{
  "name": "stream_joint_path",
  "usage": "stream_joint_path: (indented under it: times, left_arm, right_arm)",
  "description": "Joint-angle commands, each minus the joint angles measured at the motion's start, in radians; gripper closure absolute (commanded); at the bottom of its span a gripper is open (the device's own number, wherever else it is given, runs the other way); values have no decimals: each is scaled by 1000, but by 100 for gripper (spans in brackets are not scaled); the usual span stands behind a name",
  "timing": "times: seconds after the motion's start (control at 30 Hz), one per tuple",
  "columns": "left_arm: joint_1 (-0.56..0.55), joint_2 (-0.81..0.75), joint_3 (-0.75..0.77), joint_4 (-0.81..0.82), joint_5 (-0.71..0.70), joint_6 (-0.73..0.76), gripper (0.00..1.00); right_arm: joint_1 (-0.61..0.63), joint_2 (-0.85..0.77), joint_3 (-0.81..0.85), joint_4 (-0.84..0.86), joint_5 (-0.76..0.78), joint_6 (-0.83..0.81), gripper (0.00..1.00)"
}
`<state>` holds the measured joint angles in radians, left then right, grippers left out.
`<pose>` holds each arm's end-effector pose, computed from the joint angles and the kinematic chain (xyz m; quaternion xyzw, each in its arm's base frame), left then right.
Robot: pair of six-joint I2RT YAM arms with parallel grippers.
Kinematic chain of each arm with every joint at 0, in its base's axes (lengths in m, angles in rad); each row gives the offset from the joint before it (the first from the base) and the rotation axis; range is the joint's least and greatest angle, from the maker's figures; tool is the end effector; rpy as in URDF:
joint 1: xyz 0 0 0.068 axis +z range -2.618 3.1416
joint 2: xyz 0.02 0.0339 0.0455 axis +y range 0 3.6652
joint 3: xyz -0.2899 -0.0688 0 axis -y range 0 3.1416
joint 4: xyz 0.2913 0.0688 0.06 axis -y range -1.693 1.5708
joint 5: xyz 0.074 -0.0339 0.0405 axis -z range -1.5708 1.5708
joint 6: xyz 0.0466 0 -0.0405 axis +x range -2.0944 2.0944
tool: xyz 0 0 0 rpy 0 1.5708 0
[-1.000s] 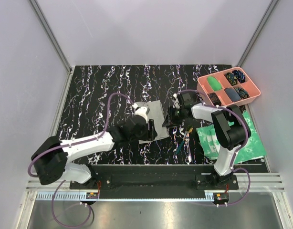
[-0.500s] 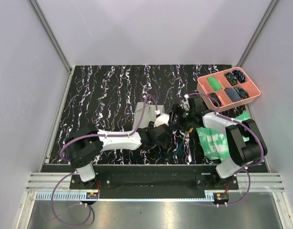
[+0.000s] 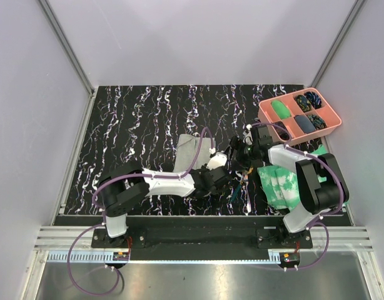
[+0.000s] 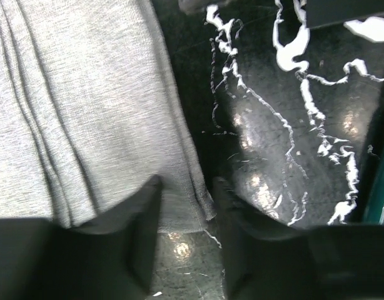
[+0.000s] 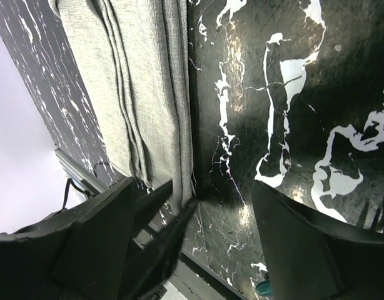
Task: Fold the napkin into a case and place the utensils inside
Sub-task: Pick up the 2/3-rectangle-folded napkin from the center of the board.
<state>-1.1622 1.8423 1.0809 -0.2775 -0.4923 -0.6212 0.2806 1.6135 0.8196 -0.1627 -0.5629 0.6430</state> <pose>0.1825 -0.3660 0.1361 0.1883 0.9188 -0.0507 0.3430 0.3244 0.1194 0.1448 0.0824 0.9158 0.3664 0.1420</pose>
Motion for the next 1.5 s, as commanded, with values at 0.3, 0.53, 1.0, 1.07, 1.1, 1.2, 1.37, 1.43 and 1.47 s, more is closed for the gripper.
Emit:
stream_joint_path:
  times: [0.3,0.53,1.0,1.07,1.1,1.2,1.37,1.43,1.47]
  left_arm:
    - [2,-80,10,-37,52,8,100]
    - [16,-152,1,-52,89,0,100]
    - [45,-233,-53,-32,144,-11,100]
    - [45,-235,-55,-28,155,-12,100]
    - [45,-236,-56,-29,156,-12,100]
    - [45,-242,-64,-20,158,-11,100]
    - [50,-255,-76,-8,172,-14,100]
    - [53,-259,-79,-3,176,-17,100]
    - [52,-261,-82,-3,176,-15,100]
  right_arm:
    - [14,80,38,94,-103,-11,11]
    - [45,132,35,188,-135,49,12]
    - [40,293,142,258,-106,72,24]
    - [34,319,173,258,-112,72,28]
    - [28,324,182,255,-106,72,31]
    - [16,339,207,249,-92,63,36]
    - [-6,367,240,238,-101,30,41]
    - [-11,384,262,229,-112,20,44]
    - [-11,390,266,229,-117,18,45]
